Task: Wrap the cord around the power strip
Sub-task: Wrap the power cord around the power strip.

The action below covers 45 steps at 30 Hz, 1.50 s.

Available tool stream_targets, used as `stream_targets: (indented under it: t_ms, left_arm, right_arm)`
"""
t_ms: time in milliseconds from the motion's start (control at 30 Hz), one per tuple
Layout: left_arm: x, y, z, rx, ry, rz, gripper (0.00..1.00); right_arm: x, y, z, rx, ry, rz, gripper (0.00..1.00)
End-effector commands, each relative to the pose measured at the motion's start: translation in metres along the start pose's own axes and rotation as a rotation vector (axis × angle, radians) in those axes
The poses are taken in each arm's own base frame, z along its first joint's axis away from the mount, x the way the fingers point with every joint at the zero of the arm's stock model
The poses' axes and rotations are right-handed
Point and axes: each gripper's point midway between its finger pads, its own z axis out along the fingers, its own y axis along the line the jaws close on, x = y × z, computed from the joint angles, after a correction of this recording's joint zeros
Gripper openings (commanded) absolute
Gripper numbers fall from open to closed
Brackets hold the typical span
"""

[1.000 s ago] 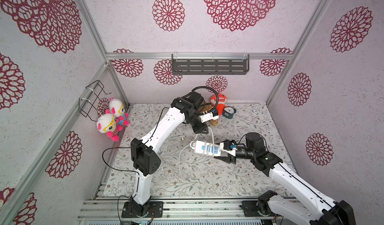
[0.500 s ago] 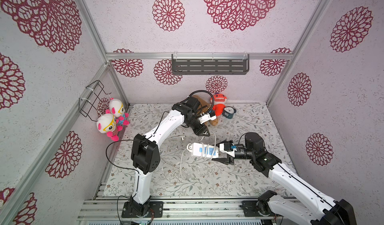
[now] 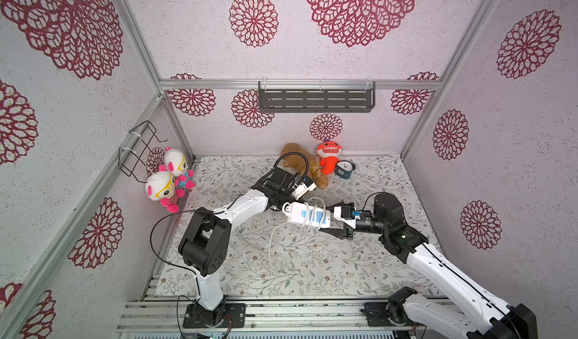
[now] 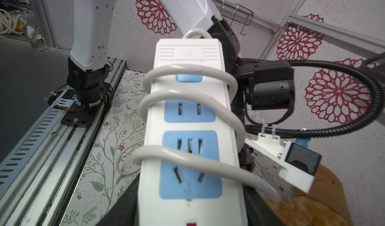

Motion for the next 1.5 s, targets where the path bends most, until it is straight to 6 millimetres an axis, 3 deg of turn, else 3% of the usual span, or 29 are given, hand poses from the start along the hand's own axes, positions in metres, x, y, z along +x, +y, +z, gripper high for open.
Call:
stream_targets:
  t_ms: [0,200,467,667,933,1133,1467]
  left_arm:
    - [-0.012,0.003,0.001,-0.02,-0.101,-0.027,0.46]
    - [0.012,0.017,0.004,-0.13,-0.111,-0.059,0.43]
    - [0.029,0.013,0.005,-0.132,-0.098,-0.104,0.16]
    - [0.04,0.006,-0.001,-0.162,-0.081,-0.11,0.06]
    - [0.045,-0.019,-0.006,-0.158,-0.017,-0.065,0.02]
    - [0.029,-0.049,-0.012,-0.218,0.061,0.069,0.02]
    - [-0.026,-0.09,-0.048,-0.334,0.078,0.328,0.02]
  right_arm:
    - [-0.031,-0.016,-0.012,0.051,-0.054,-0.059,0.27]
    - [-0.036,-0.03,-0.024,0.09,-0.054,-0.047,0.27]
    - [-0.034,-0.056,-0.039,0.197,-0.034,0.015,0.27]
    - [-0.031,-0.09,-0.06,0.377,-0.044,0.081,0.28]
    - [0.006,-0.139,-0.091,0.687,0.045,0.198,0.27]
    - [0.049,-0.145,-0.096,0.751,0.207,0.229,0.26]
    - [0.097,-0.115,-0.085,0.614,0.39,0.216,0.25]
